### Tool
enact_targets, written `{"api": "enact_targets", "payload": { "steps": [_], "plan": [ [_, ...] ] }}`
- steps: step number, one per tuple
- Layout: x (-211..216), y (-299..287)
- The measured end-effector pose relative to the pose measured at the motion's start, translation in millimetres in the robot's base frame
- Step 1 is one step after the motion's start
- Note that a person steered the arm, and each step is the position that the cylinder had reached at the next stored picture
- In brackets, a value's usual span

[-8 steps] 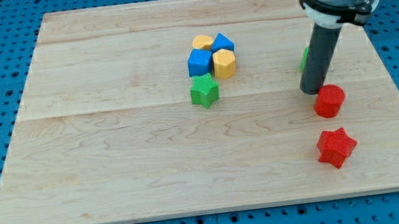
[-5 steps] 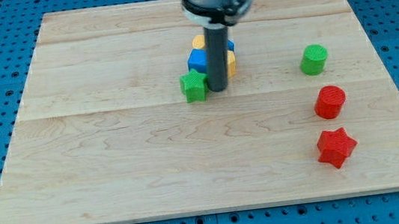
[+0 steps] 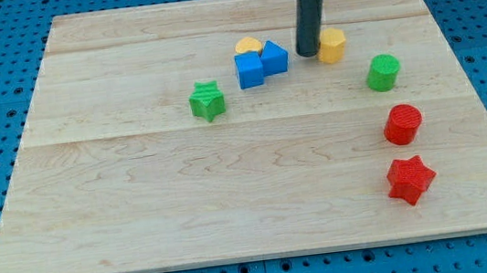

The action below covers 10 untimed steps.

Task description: Push the green star left a bit

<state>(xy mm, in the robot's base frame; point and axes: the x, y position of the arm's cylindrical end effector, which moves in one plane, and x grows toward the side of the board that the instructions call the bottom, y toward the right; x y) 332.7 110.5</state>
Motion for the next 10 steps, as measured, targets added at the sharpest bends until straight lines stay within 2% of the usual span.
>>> {"api": "enact_targets", "payload": {
  "steps": [1, 3, 4, 5, 6, 8, 9, 10],
  "plan": [
    [-1.7, 2.1],
    [5.6, 52.0],
    [15.7, 9.9],
    [47.6, -59.7],
    [43.0, -94.2],
    [-15.1, 10.6],
    [-59.8, 26.0],
    [-47.6, -0.4]
  ]
}}
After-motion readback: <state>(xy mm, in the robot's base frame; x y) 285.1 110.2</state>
